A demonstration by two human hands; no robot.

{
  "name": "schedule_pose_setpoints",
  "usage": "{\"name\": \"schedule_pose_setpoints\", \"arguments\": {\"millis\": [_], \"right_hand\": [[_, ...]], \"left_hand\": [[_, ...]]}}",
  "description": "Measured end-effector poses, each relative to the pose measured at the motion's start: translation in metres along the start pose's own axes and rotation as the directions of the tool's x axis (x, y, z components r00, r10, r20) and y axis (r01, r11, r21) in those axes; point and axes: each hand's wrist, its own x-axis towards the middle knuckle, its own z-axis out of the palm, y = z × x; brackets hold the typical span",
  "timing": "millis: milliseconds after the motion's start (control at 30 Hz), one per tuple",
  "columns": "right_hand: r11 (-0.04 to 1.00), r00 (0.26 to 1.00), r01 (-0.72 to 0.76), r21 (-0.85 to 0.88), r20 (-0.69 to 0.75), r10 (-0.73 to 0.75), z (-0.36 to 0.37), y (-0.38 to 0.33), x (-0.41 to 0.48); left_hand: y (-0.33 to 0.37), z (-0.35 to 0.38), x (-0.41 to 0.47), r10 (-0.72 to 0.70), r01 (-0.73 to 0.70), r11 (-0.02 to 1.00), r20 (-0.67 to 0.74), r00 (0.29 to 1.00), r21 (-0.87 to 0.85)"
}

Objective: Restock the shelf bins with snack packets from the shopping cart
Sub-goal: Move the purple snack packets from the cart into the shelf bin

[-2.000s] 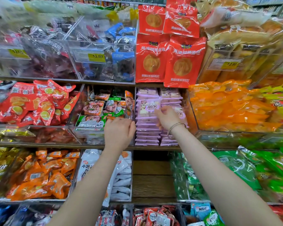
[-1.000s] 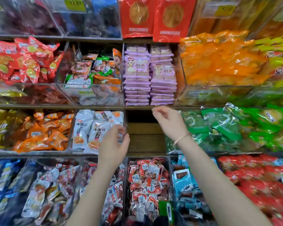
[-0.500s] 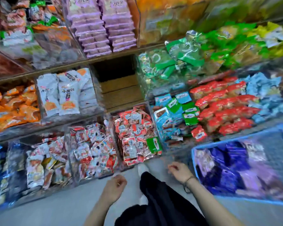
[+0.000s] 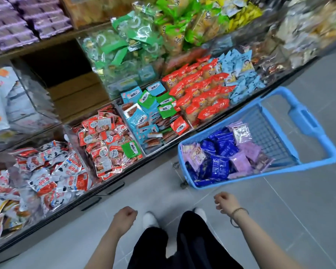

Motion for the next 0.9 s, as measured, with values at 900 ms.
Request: {"name": "schedule_pose_setpoints", "arguments": {"millis": [900], "right_hand": [[0.593,0.936,0.340,-0.729,0.325,-0.137,-0.170,0.016,0.206]], "left_hand": [[0.210,0.221,0.091,-0.241,0.207,0.963,-0.214,0.947,-0.171]]}}
